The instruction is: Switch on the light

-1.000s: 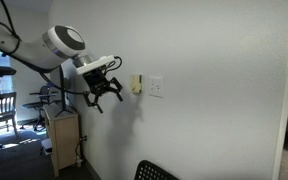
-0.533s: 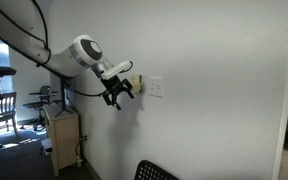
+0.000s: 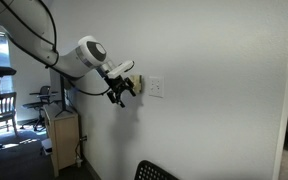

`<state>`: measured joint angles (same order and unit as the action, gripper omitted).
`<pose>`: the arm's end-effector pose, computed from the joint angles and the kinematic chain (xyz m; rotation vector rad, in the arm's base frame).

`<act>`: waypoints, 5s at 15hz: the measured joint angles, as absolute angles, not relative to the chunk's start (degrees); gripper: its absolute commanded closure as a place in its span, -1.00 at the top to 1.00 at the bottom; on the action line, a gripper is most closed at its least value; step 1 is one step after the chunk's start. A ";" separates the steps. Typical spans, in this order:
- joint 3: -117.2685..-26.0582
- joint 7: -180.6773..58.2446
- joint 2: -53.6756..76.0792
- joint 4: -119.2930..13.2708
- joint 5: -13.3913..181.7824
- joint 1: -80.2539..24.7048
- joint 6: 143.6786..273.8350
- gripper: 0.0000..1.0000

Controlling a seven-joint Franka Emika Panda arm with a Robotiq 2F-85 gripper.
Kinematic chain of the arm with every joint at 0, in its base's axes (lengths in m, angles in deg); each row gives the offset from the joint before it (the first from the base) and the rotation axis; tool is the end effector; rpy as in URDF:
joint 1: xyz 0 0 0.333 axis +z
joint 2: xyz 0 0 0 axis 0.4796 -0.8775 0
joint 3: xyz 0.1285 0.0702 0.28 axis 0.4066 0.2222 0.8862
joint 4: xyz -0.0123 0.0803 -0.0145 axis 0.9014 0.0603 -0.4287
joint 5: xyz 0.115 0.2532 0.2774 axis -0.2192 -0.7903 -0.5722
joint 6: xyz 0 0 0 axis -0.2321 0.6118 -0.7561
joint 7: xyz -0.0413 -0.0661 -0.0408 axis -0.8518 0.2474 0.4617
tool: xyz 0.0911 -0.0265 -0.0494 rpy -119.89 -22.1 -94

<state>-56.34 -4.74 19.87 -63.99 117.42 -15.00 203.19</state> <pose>0.5803 0.2466 0.5042 1.7213 1.8880 0.2322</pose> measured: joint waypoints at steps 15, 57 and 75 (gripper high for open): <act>-58.74 -11.53 15.87 -62.99 119.96 -19.68 223.11 1.00; -60.54 -19.04 8.95 -55.87 126.85 -18.64 226.00 1.00; -59.98 -19.46 9.99 -53.49 129.46 -17.69 218.62 1.00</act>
